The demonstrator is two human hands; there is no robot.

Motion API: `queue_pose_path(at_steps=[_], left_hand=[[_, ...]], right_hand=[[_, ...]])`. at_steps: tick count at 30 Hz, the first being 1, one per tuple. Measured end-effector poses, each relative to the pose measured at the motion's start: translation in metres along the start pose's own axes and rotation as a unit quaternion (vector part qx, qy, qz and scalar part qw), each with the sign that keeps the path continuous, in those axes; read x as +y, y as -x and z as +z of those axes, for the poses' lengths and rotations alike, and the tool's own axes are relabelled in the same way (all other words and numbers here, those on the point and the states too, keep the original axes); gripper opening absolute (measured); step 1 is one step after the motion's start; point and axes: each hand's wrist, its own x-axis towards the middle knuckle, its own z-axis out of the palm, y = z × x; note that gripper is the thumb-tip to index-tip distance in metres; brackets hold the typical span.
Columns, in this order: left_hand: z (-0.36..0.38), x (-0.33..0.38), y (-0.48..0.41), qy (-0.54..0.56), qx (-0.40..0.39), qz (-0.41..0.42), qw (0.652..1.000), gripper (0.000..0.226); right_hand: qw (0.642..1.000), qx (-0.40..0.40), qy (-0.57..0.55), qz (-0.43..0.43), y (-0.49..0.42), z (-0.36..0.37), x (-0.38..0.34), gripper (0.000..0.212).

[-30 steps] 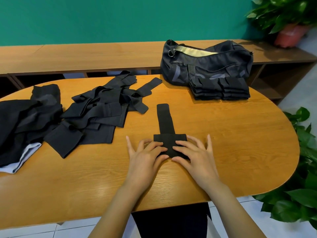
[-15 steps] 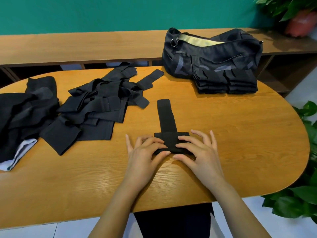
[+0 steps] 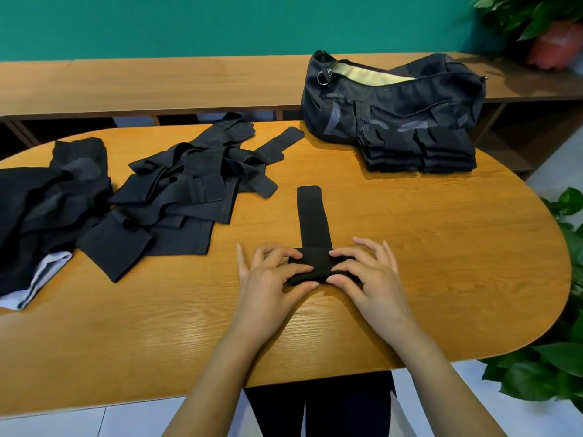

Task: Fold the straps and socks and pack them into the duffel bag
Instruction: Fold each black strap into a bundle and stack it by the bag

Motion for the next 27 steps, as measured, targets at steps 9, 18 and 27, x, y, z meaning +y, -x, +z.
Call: queue_pose_path(at_steps=[9, 18, 27], left_hand=[[0.0005, -0.002, 0.0006, 0.02, 0.001, -0.009, 1.0, 0.035], [-0.0003, 0.0, -0.0003, 0.005, -0.006, -0.01, 1.0, 0.051], [0.0011, -0.0006, -0.0009, 0.027, 0.009, -0.025, 0.999, 0.048]], right_hand=[[0.999, 0.001, -0.015, 0.028, -0.0017, -0.0006, 0.0004, 0.045], [0.999, -0.013, -0.03, 0.026, -0.0024, 0.0001, 0.0044, 0.046], [0.998, -0.01, -0.03, 0.05, -0.0039, -0.0026, -0.0003, 0.052]])
